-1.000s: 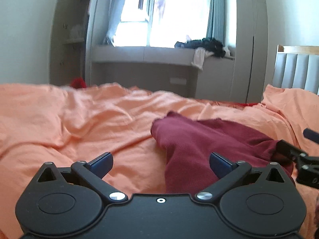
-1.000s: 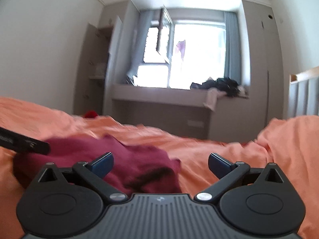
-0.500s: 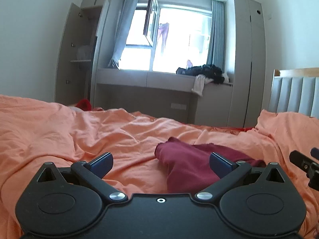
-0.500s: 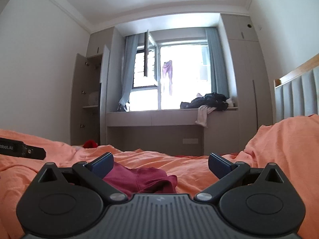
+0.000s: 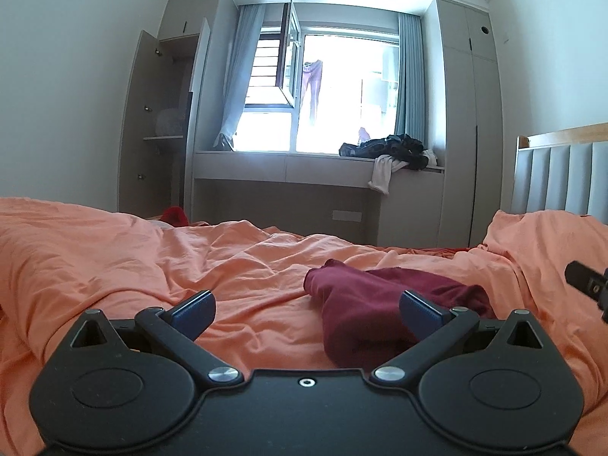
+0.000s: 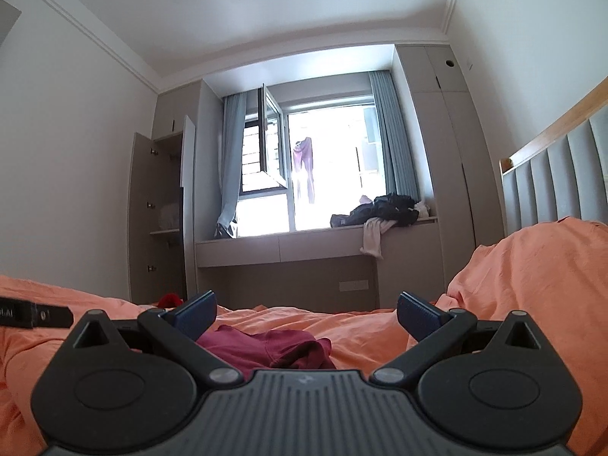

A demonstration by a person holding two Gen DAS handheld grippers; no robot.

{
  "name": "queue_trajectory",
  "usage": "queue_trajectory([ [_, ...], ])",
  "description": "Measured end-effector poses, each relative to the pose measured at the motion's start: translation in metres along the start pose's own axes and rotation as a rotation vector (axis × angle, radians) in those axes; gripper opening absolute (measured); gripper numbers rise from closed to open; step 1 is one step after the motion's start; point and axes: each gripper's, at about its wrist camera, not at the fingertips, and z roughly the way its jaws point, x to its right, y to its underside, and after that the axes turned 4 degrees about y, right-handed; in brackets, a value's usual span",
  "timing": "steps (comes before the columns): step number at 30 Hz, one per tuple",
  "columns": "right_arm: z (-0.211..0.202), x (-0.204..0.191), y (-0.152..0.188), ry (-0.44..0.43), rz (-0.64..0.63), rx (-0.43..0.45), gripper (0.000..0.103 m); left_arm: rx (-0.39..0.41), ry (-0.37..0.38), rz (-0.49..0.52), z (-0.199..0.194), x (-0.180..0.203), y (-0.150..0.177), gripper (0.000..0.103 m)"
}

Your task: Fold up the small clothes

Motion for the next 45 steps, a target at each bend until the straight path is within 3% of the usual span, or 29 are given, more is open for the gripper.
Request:
queue_trajectory([
  [4,-0.014,-0.001,0.004,-0.011,-0.018,-0.012,0.103,-0.02,0.025,0.005,-0.01,0.0,0.01,0.103],
  [12,-0.026,-0.003,0.023,0.002,-0.04,-0.123,0.103,-0.108,0.098,0.032,-0.007,0.003,0.042,0.103],
  [21,-0.018,-0.005,0.044,0.0,-0.02,-0.252,0.103,-0.243,0.104,0.021,0.015,0.004,0.07,0.103],
  [45,-0.012,-0.004,0.048,0.004,-0.021,-0.268,0.103,-0.239,0.065,0.022,0.015,-0.002,0.074,0.103],
])
